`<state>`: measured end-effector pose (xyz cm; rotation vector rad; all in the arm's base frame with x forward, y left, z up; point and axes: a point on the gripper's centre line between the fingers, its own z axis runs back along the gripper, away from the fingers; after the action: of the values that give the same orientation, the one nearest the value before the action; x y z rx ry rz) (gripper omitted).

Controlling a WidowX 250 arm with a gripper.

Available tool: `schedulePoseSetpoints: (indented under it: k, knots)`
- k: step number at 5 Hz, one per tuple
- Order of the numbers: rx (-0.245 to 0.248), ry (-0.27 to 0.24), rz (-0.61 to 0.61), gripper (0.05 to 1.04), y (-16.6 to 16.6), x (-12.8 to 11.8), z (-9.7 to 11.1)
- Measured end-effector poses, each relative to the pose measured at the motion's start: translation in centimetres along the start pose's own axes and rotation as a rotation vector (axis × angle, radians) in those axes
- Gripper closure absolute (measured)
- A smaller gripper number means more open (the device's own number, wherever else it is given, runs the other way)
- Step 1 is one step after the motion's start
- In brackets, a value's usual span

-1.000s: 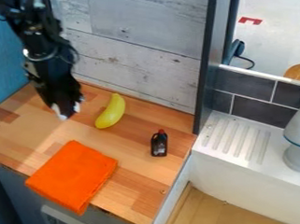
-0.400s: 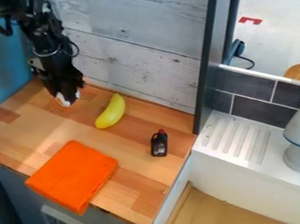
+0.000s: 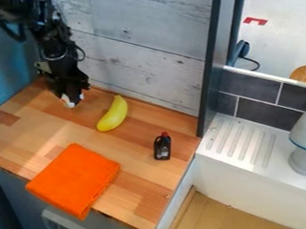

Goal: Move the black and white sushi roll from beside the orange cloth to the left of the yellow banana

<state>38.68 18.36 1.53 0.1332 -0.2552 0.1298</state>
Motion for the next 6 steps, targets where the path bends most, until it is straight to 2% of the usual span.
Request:
schedulePoseSetpoints:
  k: [1, 2, 3, 4, 5, 6]
  knots:
    - [-0.003, 0.013, -0.002, 0.596, 0.0, -0.1, -0.9]
    - [-0.006, 0.02, -0.001, 0.255, -0.1, -0.2, -1.1]
    - [-0.023, 0.032, 0.008, 0.072, -0.5, -0.8, -1.2]
    - [-0.013, -0.047, 0.013, 0.075, -0.1, 0.7, 4.6]
    - [-0.036, -0.01, 0.019, 0.08, -0.2, -0.7, 9.8]
    - [-0.069, 0.113, 0.061, 0.081, -1.2, -5.5, 12.1]
